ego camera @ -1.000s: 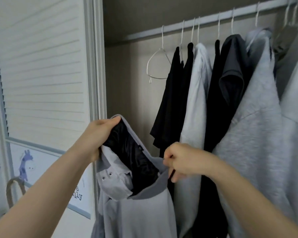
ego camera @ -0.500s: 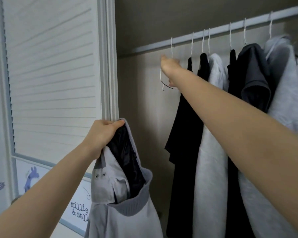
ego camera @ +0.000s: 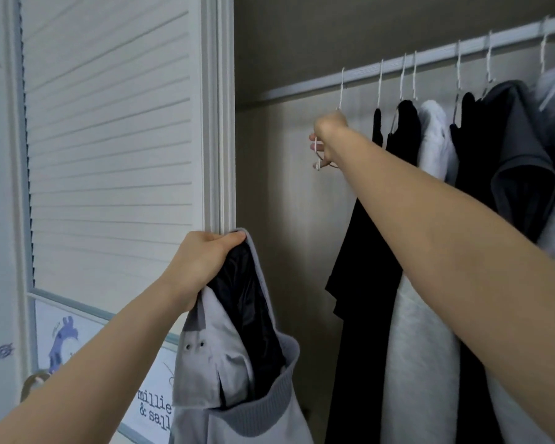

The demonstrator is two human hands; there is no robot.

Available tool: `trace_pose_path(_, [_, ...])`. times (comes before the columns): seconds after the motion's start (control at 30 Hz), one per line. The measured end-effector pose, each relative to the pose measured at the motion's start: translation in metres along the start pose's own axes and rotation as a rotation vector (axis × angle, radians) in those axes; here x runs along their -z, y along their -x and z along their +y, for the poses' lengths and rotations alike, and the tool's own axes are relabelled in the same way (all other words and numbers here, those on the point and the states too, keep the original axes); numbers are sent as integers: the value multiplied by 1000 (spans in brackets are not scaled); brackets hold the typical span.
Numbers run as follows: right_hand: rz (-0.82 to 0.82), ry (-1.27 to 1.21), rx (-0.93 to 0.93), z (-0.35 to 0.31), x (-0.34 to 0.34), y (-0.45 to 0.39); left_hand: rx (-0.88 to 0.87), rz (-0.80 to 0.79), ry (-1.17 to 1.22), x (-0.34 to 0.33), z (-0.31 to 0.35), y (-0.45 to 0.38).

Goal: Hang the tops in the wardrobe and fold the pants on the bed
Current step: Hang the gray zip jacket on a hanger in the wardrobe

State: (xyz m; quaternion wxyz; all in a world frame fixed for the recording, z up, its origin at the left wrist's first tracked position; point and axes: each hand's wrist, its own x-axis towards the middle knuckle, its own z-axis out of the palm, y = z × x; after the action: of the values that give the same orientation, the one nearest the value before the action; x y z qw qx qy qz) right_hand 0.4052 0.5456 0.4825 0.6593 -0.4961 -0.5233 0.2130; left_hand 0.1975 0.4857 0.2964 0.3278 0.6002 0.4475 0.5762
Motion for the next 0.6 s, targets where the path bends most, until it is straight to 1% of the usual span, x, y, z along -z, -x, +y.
trace_pose_path(0.1, [15, -72, 12, -3, 3, 4, 10, -12, 4, 1, 0, 2])
trace_pose_path(0.2, [-5, -26, 88, -8, 9, 24, 8, -13, -11, 2, 0, 3])
trace_pose_path(0.3, [-138, -27, 114, -1, 16, 58, -17, -7, -39, 3, 4, 6])
trace_pose_path(0.37, [-253, -45, 56, 8, 24, 94, -23, -17, -50, 4, 6, 6])
trace_pose_path(0.4, [-277, -58, 23, 14, 29, 110, -24, -24, -58, 5, 7, 6])
trace_pose_path(0.53, [-283, -103, -116, 40, 59, 183, -28, -50, -87, 2, 10, 15])
trace_pose_path(0.6, [-290, -131, -143, 51, 77, 219, -40, -79, -83, -4, 11, 25])
